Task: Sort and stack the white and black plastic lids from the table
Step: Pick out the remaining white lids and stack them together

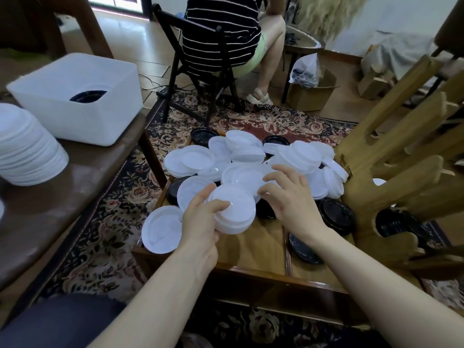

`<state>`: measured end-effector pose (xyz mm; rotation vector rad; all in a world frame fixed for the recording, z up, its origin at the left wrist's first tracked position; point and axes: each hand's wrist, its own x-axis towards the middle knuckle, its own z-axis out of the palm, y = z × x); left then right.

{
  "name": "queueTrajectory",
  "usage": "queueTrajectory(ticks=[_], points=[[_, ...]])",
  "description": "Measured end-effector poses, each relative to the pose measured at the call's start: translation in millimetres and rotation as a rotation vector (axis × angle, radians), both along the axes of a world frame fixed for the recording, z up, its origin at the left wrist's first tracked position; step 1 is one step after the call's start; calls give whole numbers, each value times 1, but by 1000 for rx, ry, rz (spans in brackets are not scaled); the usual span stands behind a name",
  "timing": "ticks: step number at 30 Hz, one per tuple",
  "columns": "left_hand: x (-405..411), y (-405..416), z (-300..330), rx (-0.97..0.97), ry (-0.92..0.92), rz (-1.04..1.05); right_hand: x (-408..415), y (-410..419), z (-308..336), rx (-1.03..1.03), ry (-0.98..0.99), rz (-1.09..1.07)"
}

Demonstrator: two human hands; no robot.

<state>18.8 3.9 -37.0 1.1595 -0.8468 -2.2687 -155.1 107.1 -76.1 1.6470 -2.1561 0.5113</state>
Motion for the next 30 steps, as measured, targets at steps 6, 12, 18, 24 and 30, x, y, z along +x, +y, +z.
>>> queueTrajectory(ticks=[6, 12, 18, 24, 30], points=[[1, 4, 3, -47, -19, -41, 22, 24, 37, -313, -769, -255], [-2, 12, 3, -88, 1, -138, 42, 44, 65, -720, -1809, -208], [-5, 20, 4, -93, 38, -149, 66, 45, 61, -597, -2010, -101], [-5, 21, 4, -91, 66, -179, 65, 44, 58, -117, -1482, -200], [-7, 20, 2, -98, 62, -230, 51, 56, 56, 58, -1105, -211]])
